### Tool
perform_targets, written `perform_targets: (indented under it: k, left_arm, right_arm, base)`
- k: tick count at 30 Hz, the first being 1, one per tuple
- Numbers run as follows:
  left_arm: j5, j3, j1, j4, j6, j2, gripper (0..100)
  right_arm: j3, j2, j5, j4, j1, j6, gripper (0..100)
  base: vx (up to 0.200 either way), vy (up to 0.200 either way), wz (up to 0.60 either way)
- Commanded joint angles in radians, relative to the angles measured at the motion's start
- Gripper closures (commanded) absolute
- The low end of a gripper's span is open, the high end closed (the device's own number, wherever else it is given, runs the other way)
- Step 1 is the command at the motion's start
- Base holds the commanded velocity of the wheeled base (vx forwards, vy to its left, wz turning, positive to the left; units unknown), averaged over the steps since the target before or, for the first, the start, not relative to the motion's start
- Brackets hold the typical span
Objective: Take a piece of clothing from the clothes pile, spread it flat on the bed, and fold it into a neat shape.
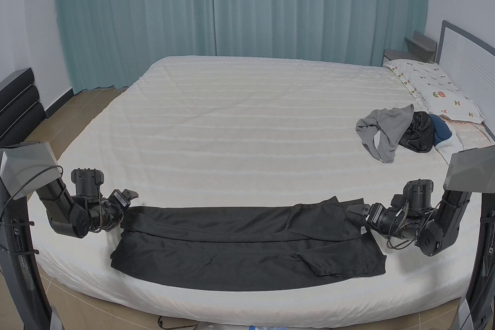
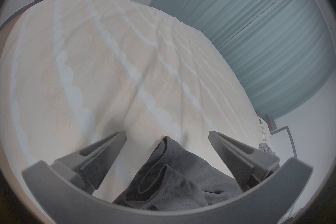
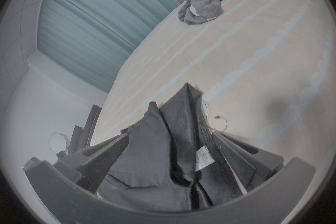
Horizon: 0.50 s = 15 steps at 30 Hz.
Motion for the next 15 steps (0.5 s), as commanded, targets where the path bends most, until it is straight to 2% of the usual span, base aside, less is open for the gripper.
perform_targets:
  k: [1,15]
  left_arm:
    - [0.000,0.000,0.001,0.000,0.000,0.002,0]
    - [0.000,0.000,0.001,0.000,0.000,0.002,0]
  right_arm:
    - [0.014,0.006,0.001,0.015,0.008,-0.019,0]
    - [0.014,-0.080,-0.001,0.015,0.004,-0.020,0]
  base:
    - [0.000,0.000,0.00]
    - [0.000,0.000,0.00]
